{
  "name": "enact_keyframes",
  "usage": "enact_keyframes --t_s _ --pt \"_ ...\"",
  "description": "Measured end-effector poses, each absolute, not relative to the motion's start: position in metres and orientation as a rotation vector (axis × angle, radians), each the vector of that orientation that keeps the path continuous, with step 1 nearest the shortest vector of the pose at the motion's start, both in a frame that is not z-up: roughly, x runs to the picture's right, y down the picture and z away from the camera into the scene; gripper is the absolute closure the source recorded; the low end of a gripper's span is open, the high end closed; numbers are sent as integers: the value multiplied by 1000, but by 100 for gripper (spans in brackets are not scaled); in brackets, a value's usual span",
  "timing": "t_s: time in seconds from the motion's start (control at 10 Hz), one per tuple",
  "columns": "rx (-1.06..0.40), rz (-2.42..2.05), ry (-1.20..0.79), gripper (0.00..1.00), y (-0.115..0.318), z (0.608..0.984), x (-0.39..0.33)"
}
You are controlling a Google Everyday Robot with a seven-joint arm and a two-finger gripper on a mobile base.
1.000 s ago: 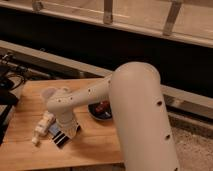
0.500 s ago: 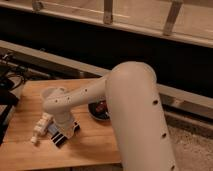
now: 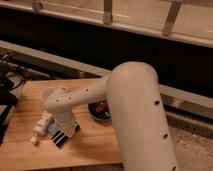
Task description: Push the eraser across the table
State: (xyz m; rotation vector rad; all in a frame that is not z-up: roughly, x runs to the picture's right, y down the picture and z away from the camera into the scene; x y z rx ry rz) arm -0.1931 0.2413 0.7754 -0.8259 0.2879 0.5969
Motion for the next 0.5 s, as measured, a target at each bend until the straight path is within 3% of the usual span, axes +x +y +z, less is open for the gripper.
enact_keyframes --t_s 0.5 --pt "-818 578 278 100 239 776 -198"
